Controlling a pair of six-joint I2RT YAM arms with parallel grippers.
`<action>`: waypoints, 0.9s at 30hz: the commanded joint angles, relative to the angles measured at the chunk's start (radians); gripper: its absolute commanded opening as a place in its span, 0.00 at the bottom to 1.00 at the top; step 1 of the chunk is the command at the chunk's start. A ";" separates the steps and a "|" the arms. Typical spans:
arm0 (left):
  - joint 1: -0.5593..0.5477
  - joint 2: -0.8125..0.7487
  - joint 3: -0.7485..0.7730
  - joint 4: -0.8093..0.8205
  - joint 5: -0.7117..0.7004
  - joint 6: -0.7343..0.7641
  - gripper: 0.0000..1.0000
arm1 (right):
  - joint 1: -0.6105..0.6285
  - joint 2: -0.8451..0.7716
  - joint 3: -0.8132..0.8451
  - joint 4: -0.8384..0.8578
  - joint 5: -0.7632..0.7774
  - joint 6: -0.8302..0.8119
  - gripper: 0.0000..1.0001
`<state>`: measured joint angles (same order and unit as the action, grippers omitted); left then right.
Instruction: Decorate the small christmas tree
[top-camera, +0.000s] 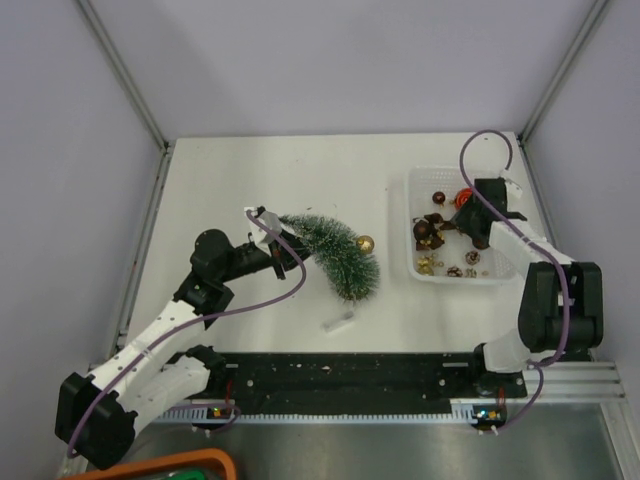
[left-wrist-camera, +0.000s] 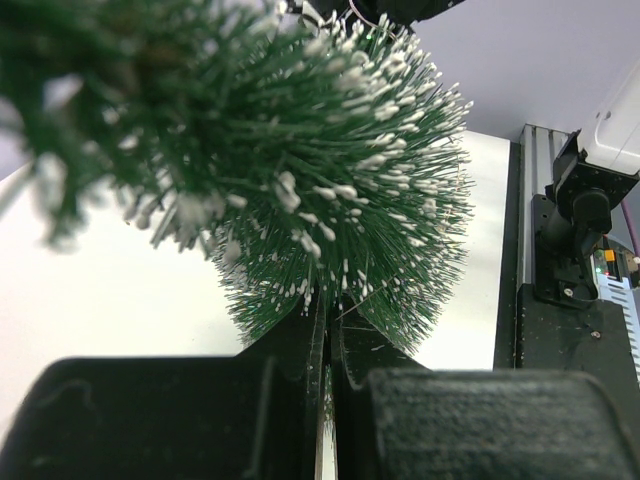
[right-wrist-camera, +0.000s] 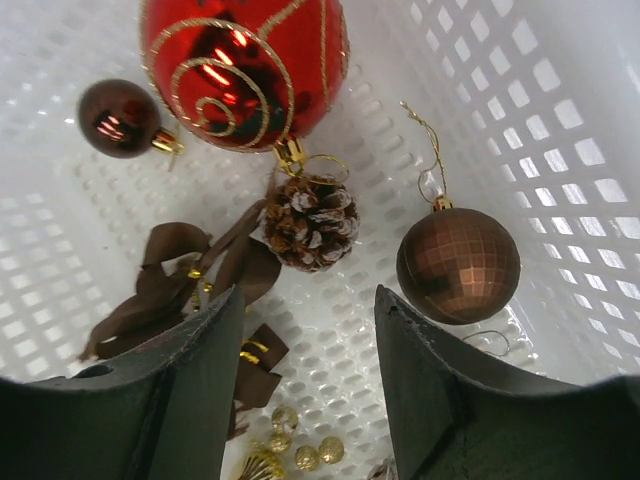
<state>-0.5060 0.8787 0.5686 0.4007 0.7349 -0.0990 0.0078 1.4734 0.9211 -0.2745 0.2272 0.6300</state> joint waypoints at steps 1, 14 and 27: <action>-0.003 -0.009 -0.012 -0.014 0.003 -0.010 0.00 | -0.003 0.057 -0.011 0.083 0.037 0.010 0.54; -0.003 -0.009 -0.003 -0.026 0.008 -0.011 0.00 | -0.003 0.199 -0.004 0.115 -0.003 0.037 0.49; -0.002 0.014 0.013 -0.026 0.015 -0.004 0.00 | -0.003 -0.117 -0.077 0.054 -0.092 0.020 0.33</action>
<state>-0.5060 0.8825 0.5697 0.4000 0.7353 -0.1020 0.0036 1.5112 0.8474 -0.2012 0.1543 0.6647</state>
